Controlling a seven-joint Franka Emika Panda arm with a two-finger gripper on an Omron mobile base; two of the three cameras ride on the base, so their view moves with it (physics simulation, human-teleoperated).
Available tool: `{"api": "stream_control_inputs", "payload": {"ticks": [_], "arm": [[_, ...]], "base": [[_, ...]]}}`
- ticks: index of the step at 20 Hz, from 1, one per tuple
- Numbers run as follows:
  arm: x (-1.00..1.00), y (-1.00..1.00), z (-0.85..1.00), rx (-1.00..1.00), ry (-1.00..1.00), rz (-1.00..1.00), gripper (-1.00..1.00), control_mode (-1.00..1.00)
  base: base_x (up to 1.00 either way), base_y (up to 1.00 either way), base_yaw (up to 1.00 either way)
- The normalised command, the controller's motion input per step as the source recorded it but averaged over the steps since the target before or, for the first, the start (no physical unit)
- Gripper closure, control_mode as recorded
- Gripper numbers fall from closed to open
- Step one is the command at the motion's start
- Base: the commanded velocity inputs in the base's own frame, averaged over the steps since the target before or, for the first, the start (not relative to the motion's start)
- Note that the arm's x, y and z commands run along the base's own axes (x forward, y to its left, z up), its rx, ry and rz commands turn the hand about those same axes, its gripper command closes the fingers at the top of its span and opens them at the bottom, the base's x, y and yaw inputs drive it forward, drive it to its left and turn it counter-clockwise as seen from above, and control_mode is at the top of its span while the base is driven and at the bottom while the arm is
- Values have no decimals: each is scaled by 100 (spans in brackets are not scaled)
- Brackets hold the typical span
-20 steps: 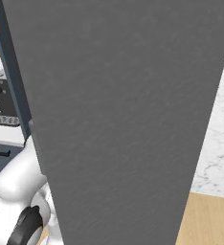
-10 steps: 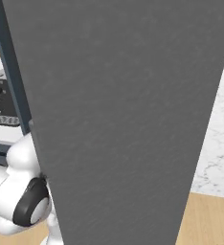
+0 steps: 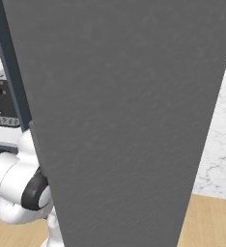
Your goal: Place one bell pepper and one steak in each tupperware on the nearby counter, to pack two identical lunches.
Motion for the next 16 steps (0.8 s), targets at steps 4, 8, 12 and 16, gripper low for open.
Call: {"api": "stream_control_inputs", "payload": {"ticks": [4, 8, 12, 16], "arm": [[35, -11, 0, 7, 0, -2, -100, -100], [40, -27, 0, 8, 0, -6, -100, -100], [25, -7, -12, 2, 0, -4, -100, -100], [14, 0, -33, 0, 0, -2, -100, -100]], "base": [[0, 0, 0], [0, 0, 0], [0, 0, 0], [0, 0, 0]]}}
